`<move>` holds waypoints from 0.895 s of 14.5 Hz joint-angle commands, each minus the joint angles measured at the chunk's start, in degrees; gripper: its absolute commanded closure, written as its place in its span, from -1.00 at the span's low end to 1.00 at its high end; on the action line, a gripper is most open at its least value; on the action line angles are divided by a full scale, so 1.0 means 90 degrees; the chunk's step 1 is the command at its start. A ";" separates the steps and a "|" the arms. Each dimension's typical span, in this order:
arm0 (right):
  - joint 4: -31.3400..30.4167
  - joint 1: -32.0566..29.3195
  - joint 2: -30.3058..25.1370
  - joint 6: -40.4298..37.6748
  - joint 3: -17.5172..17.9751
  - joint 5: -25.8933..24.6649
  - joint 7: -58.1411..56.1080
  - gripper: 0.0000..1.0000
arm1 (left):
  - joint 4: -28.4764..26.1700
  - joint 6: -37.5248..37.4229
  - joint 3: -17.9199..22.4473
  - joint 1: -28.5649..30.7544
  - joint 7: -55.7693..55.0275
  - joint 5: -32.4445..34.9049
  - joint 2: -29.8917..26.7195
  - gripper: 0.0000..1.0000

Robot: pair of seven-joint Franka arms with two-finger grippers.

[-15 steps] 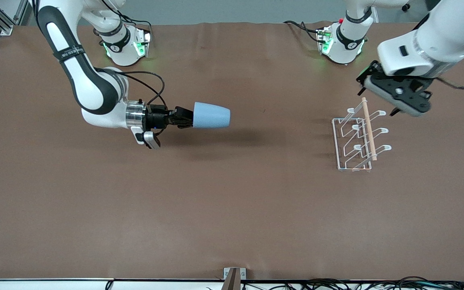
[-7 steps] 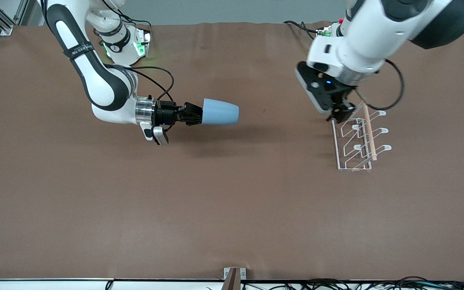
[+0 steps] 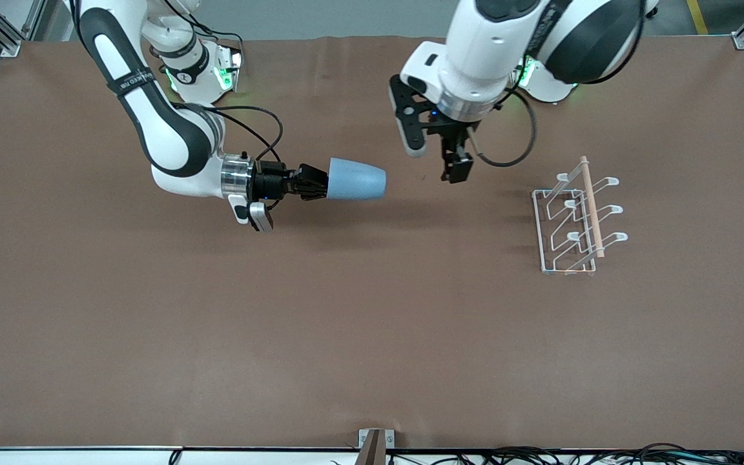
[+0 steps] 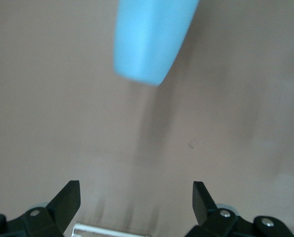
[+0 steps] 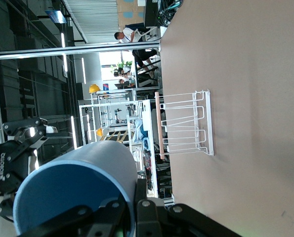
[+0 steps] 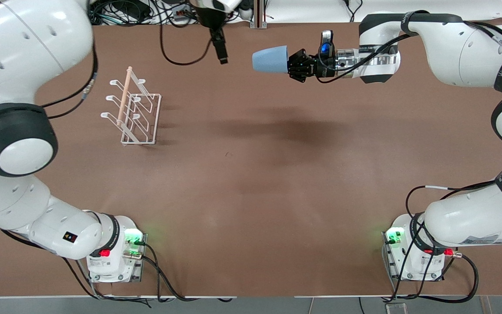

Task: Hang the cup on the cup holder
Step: 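Grasp the blue cup rim with the left gripper from above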

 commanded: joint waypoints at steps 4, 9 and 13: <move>-0.0117 0.0016 -0.0053 0.0030 0.0037 0.0309 -0.0331 0.99 | 0.0642 0.0313 0.0004 -0.0471 0.0152 0.0055 0.0626 -1.00; -0.0126 0.0026 -0.0053 0.0030 0.0037 0.0309 -0.0331 0.99 | 0.0858 0.0791 0.0014 -0.0667 0.0444 0.0074 0.0939 -1.00; -0.0126 0.0026 -0.0053 0.0030 0.0037 0.0309 -0.0341 0.99 | 0.0868 0.0938 0.0014 -0.0687 0.0630 0.0084 0.1076 -1.00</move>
